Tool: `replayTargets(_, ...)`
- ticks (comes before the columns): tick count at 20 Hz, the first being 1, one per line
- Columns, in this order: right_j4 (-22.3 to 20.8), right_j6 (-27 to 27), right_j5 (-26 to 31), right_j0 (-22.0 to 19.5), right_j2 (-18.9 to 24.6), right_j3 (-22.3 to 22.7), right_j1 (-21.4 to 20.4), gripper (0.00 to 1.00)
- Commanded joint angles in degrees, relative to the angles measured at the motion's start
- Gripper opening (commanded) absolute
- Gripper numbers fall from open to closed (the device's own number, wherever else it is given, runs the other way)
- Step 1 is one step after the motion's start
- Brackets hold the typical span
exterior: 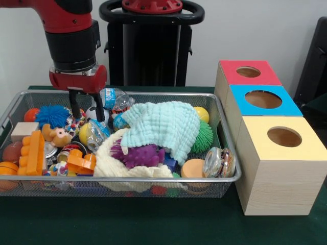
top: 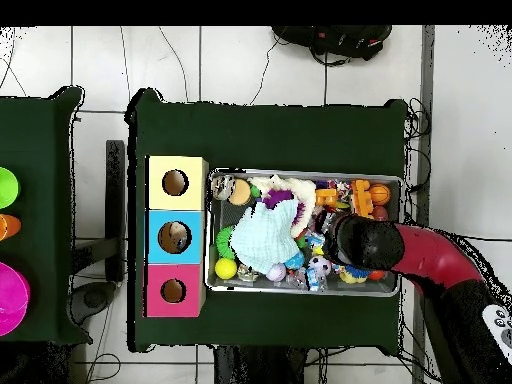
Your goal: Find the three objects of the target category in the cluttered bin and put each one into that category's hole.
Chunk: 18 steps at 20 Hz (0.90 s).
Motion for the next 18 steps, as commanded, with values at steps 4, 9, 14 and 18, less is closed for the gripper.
replayTargets(4, -5.5, -4.8, -7.0, -3.0, 3.1, 7.1, 2.2, 1.00)
replayTargets(9, -7.4, -4.1, -9.4, -3.3, 2.6, 7.7, 3.5, 1.00)
replayTargets(14, -9.3, -2.3, -12.3, -2.6, 1.6, 7.7, 4.2, 1.00)
replayTargets(18, -10.8, 0.5, -15.7, -1.0, -0.1, 7.8, 5.4, 1.00)
